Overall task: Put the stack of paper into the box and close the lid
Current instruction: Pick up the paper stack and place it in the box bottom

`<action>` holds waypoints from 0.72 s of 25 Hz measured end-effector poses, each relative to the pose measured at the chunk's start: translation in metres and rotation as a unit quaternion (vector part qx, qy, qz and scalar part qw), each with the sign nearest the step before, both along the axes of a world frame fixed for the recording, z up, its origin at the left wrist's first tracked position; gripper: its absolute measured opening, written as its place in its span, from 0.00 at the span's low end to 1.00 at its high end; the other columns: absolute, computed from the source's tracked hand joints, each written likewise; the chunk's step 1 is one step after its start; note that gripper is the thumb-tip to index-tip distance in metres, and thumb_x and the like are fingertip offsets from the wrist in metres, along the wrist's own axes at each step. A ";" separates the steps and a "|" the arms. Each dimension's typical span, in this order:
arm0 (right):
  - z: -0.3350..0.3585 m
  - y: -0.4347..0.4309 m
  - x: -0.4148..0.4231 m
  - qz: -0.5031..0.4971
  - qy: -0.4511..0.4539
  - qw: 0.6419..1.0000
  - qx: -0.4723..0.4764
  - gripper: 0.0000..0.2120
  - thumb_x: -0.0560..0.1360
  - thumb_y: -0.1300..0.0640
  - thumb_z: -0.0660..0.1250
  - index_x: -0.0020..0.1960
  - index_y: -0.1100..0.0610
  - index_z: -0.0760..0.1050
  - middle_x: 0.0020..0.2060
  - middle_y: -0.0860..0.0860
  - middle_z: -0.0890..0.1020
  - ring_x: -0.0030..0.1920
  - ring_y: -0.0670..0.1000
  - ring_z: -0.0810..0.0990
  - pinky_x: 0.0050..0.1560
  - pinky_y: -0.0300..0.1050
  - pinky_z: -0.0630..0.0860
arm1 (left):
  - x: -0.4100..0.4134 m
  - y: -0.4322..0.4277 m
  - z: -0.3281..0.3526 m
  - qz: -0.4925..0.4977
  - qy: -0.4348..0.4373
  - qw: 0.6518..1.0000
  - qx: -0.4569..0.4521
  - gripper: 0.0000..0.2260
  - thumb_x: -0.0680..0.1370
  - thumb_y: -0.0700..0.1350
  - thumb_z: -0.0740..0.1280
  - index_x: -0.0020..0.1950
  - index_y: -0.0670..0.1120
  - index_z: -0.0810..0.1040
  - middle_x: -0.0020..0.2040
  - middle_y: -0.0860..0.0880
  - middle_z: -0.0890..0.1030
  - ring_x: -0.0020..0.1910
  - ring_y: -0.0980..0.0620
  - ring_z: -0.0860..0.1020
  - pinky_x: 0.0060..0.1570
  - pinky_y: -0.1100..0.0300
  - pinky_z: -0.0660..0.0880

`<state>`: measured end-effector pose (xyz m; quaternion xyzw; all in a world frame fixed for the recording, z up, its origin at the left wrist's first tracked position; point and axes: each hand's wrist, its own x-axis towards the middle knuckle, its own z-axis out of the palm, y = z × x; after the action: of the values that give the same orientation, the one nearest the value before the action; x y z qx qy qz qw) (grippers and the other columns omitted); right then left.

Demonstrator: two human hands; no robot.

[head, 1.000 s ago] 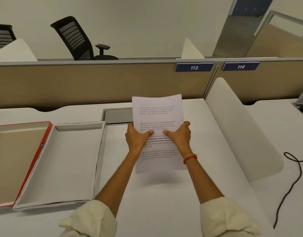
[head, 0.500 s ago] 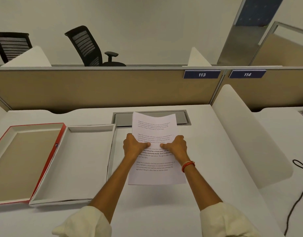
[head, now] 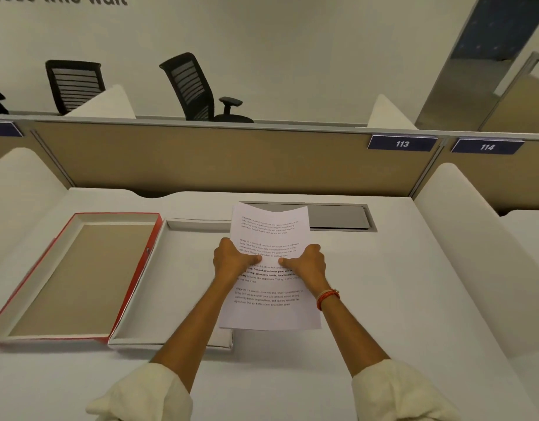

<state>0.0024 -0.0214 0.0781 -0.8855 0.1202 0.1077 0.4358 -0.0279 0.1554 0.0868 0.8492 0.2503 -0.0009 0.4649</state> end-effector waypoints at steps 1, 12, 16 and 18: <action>0.000 0.010 -0.001 0.002 0.001 1.000 0.001 0.33 0.64 0.50 0.81 0.58 0.62 0.67 0.55 0.58 0.80 0.54 0.58 0.82 0.41 0.43 0.77 | -0.002 0.009 0.000 0.001 -0.001 1.000 0.001 0.24 0.66 0.49 0.80 0.57 0.43 0.77 0.57 0.42 0.83 0.49 0.42 0.84 0.35 0.62 0.76; -0.011 0.103 -0.005 0.047 -0.001 0.999 0.001 0.30 0.65 0.49 0.79 0.58 0.61 0.70 0.54 0.56 0.80 0.51 0.56 0.83 0.32 0.35 0.73 | -0.017 0.099 -0.003 0.019 0.003 1.000 0.008 0.21 0.68 0.47 0.79 0.56 0.43 0.77 0.58 0.41 0.83 0.49 0.43 0.83 0.39 0.60 0.77; -0.016 0.135 -0.008 0.052 0.006 0.999 0.002 0.34 0.64 0.50 0.80 0.61 0.63 0.68 0.57 0.57 0.77 0.56 0.57 0.81 0.42 0.42 0.76 | -0.022 0.131 -0.005 0.027 0.007 1.000 -0.002 0.22 0.66 0.45 0.80 0.56 0.40 0.77 0.58 0.40 0.83 0.51 0.42 0.83 0.45 0.53 0.80; -0.018 0.149 -0.010 0.057 0.008 0.998 0.005 0.35 0.64 0.50 0.80 0.61 0.63 0.68 0.58 0.58 0.76 0.57 0.58 0.80 0.44 0.43 0.76 | -0.023 0.148 -0.006 0.025 0.010 1.000 -0.012 0.23 0.66 0.44 0.80 0.56 0.39 0.78 0.58 0.39 0.83 0.52 0.41 0.83 0.49 0.48 0.82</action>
<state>-0.0074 0.1281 0.0598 -0.8879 0.0727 0.1395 0.4322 -0.0510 0.3032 0.0807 0.8371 0.2766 -0.0008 0.4720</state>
